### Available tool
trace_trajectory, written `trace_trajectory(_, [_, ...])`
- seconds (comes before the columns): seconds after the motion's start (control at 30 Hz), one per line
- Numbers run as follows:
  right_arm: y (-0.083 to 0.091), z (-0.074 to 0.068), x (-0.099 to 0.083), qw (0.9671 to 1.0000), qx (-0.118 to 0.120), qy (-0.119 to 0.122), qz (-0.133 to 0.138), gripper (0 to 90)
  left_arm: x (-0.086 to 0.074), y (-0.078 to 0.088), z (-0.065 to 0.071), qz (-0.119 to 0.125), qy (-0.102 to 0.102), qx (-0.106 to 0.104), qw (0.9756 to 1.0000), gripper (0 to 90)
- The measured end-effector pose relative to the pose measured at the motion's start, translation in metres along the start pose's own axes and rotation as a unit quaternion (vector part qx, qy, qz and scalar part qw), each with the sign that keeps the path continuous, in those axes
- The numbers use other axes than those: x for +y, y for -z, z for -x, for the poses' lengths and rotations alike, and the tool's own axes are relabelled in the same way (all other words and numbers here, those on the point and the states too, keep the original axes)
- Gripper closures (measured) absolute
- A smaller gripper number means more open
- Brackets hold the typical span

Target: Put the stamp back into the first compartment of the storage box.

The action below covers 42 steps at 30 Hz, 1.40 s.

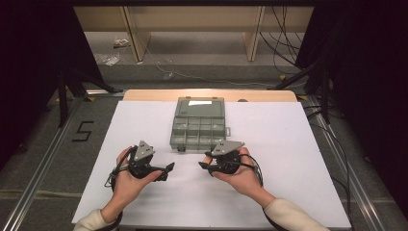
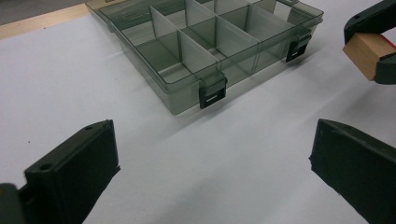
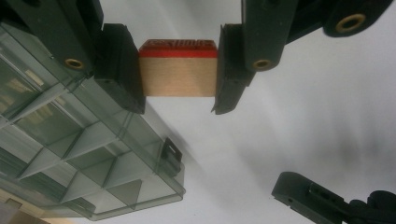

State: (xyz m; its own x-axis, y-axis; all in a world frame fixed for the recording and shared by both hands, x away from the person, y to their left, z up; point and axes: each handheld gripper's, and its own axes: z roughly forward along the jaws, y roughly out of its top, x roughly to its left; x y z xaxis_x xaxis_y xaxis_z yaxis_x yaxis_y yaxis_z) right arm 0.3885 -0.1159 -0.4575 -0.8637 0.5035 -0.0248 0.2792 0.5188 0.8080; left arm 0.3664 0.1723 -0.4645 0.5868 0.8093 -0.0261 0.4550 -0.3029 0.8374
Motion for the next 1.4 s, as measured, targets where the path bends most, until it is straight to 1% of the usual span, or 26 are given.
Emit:
trace_trajectory(0.77, [-0.007, 0.008, 0.012, 0.9999, -0.008, -0.003, 0.007, 56.0, 0.000, 0.000, 0.001, 0.000, 0.001, -0.002, 1.0000, 0.3])
trace_trajectory(1.4, [-0.025, 0.015, 0.029, 0.9998, -0.012, -0.010, 0.010, 56.0, 0.000, 0.000, 0.002, 0.000, -0.001, -0.003, 1.0000, 0.3])
